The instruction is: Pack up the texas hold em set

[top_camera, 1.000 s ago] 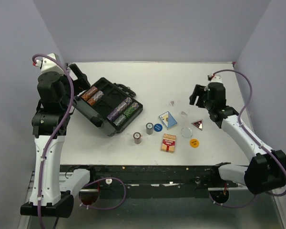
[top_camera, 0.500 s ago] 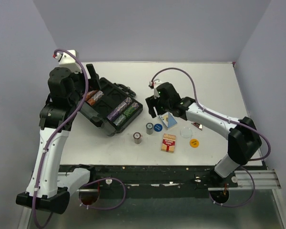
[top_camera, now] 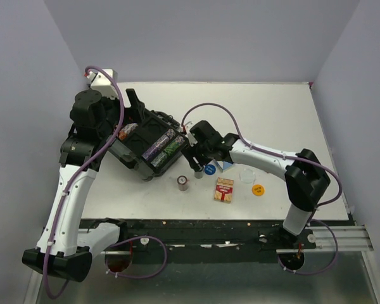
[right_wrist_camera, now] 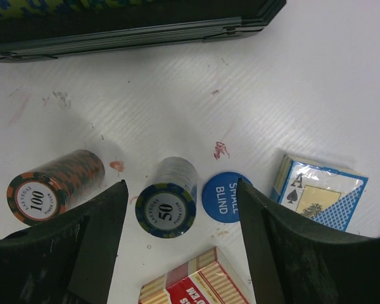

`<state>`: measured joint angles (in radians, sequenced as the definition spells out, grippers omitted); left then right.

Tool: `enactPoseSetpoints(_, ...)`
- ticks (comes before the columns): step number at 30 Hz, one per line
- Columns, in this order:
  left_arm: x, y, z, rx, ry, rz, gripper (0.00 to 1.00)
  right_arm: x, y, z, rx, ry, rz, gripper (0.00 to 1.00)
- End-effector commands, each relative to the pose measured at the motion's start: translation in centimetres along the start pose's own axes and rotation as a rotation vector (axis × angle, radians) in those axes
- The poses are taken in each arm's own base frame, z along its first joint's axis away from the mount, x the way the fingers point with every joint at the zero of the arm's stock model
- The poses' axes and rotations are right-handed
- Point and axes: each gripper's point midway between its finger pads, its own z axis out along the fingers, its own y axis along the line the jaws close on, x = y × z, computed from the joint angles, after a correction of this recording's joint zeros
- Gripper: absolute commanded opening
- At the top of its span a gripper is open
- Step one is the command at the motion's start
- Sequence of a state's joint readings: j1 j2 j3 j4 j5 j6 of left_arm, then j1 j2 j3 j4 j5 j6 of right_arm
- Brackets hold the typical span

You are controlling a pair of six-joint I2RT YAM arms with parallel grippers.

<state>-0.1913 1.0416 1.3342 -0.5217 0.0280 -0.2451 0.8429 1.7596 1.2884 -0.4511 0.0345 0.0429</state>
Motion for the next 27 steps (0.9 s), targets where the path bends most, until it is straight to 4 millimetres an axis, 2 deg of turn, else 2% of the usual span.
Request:
enactPoseSetpoints(1,0.4,-1.2,0.1,0.055,0.013,-0.033,0.99,0.7,1.5,0.7,-0.026,0.053,-0.045,0.77)
enactPoseSetpoints(12,-0.3,-0.7,-1.2,0.028,-0.066,-0.067,0.99,3.3,1.1,1.3,0.018,0.130,-0.042,0.71)
enactPoseSetpoints(21,0.1,-0.8,-0.8,0.030,-0.040,-0.074,0.99,4.0,1.4,1.9,0.014,0.146,-0.019,0.65)
enactPoseSetpoints(25,0.2,-0.8,-0.6,0.029,-0.034,-0.075,0.99,4.4,1.3,2.3,0.020,0.162,-0.013,0.60)
enactPoseSetpoints(27,0.2,-0.8,-0.5,0.030,-0.031,-0.075,0.99,4.4,1.2,2.5,0.027,0.160,-0.012,0.54)
